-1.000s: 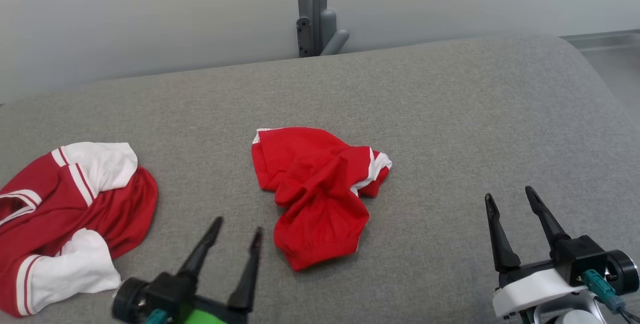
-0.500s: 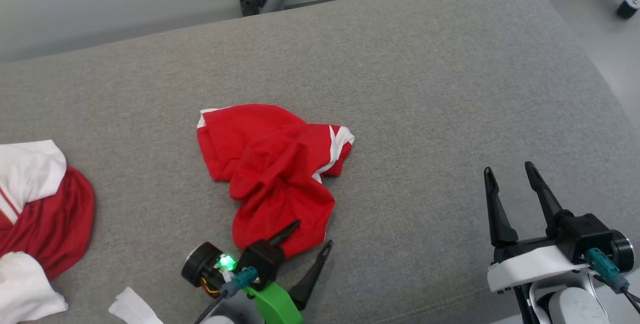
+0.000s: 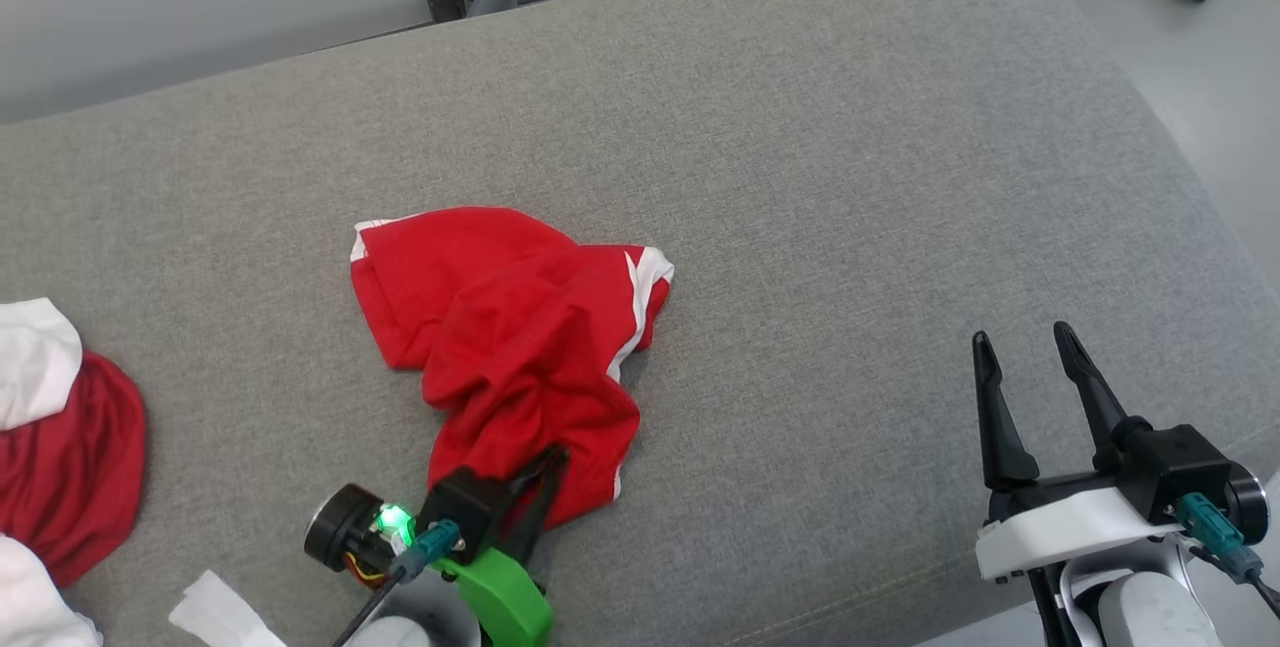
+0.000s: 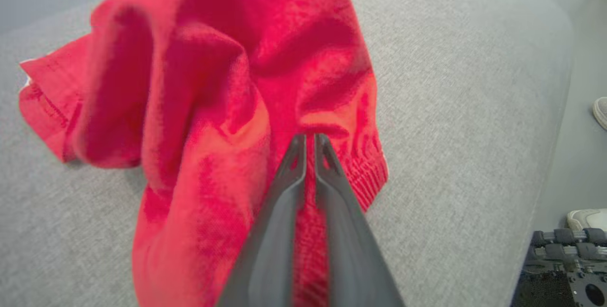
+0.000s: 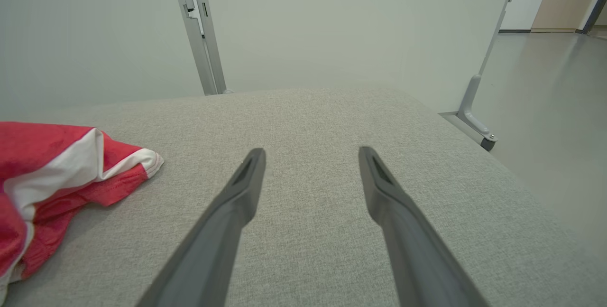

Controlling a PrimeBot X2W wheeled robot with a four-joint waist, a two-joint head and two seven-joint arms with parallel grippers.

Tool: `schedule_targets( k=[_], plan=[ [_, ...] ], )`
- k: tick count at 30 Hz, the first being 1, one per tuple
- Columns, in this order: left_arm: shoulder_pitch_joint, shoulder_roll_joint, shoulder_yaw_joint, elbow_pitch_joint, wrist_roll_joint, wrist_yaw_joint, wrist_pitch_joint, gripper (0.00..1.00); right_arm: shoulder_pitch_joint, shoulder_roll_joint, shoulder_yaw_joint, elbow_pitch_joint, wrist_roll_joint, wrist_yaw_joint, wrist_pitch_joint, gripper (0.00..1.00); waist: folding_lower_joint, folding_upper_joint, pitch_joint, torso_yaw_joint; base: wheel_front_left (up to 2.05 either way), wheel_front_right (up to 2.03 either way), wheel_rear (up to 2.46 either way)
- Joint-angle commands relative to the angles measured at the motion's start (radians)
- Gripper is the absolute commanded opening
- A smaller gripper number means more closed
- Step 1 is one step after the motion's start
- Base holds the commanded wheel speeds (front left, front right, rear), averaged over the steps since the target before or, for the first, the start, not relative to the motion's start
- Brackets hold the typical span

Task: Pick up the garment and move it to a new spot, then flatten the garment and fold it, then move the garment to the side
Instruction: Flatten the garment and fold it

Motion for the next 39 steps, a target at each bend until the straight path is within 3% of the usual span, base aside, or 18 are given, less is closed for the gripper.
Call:
schedule_targets(
  k=[1,9,26,27,29,39],
  plan=[
    [-0.020,-0.005,0.011,-0.022,-0.010,0.006,-0.015,0.00,0.000,0.000,-0.001,0.003,0.004,-0.002,-0.003,1.00,0.0000,0.0011,-0.013,0.006,0.00,0.00,0.00],
    [-0.053,0.022,0.042,-0.241,-0.023,0.019,-0.009,0.00,0.023,0.000,0.004,0.009,0.011,-0.002,-0.003,1.00,0.0000,0.0011,-0.048,0.017,0.00,0.00,0.00],
    [0.021,0.049,0.034,-0.351,-0.048,0.062,0.056,0.00,0.023,0.000,0.010,0.001,0.016,-0.002,-0.003,1.00,0.0000,0.0011,-0.042,-0.005,0.00,0.00,0.00],
    [0.029,0.045,0.034,-0.348,-0.057,0.065,0.063,0.11,0.022,0.000,0.010,0.001,0.014,-0.002,-0.003,1.00,0.0000,0.0011,-0.040,-0.005,0.00,0.00,0.00],
    [0.049,0.043,0.028,-0.328,-0.057,0.078,0.087,1.00,0.021,0.000,0.006,-0.001,0.013,-0.002,-0.003,1.00,0.0000,0.0011,-0.037,-0.005,0.00,0.00,0.00],
    [0.032,-0.029,-0.039,-0.186,-0.046,0.087,0.109,1.00,-0.004,0.000,0.010,-0.002,0.027,-0.002,-0.003,1.00,0.0000,0.0011,0.002,-0.002,0.00,0.00,0.00]
  ],
)
